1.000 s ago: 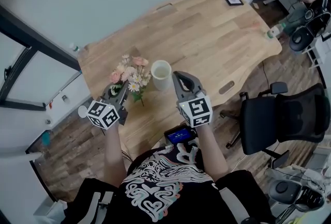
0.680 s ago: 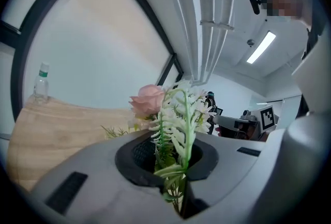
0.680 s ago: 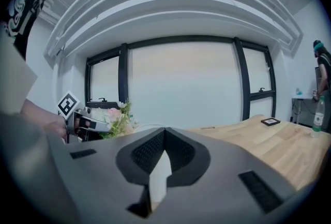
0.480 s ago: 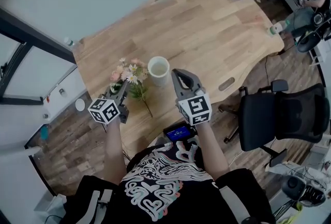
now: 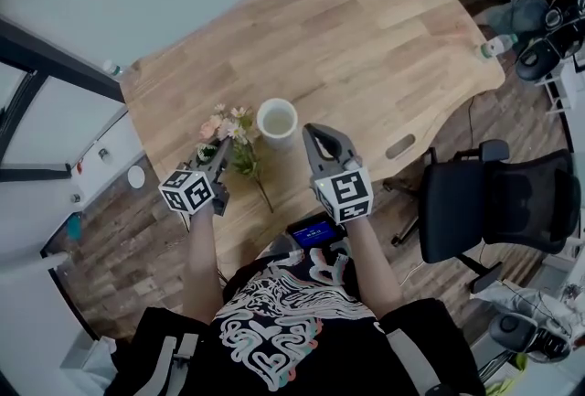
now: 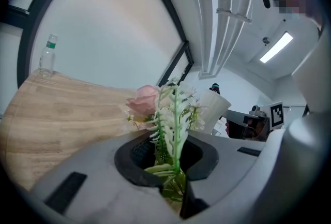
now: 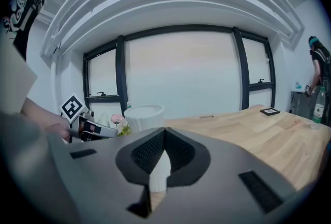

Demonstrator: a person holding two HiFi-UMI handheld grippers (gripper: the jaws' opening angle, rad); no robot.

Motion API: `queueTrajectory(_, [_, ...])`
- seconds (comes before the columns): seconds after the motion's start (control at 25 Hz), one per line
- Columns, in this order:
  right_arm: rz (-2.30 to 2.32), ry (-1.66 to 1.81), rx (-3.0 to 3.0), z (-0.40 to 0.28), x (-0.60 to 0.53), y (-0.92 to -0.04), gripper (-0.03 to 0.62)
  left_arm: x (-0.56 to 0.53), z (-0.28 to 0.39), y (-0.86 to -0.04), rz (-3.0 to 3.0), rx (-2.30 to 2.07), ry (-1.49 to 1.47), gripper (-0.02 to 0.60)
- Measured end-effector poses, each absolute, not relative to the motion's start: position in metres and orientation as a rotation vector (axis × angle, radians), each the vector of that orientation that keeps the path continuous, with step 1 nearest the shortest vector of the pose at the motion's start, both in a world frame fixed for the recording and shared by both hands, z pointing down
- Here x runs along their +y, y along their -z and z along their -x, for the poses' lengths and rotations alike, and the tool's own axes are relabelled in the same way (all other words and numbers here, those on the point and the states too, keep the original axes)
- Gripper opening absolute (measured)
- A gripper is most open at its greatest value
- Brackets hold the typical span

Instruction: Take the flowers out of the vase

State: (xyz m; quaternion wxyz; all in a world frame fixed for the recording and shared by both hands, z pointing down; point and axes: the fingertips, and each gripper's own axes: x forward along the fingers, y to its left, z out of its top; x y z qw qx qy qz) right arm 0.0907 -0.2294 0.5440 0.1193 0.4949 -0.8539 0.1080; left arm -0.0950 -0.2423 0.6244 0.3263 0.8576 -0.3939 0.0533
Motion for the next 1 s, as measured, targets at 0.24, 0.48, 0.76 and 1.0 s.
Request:
queueTrajectory(0.24, [-1.441,-0.337,-2.493,-0.088,-0.231,-0.55,0.005,-0.243,0.091,-0.643,-2.215,-1.017,-0.18,0.059])
queueTrajectory(0.48, [-1.445,-0.34,-2.49,-0.088,-0.234,-0.55,0.005,-0.243,0.089,-0.657,-2.19,-1.017,-0.226,0.06])
queueTrajectory(0.76, [-1.431,-0.352,-2.492,-0.081,-0.231,-0.554,0.005,-0.238,0.079,-0.661,-2.263,-0.986,-0.293,0.192])
queueTrajectory(1.0, [-1.427,-0.344,-2.498,-0.072,-0.225,-0.551,0.005,-0.233,0.092,-0.654,-2.309,-1.049,-0.333,0.199])
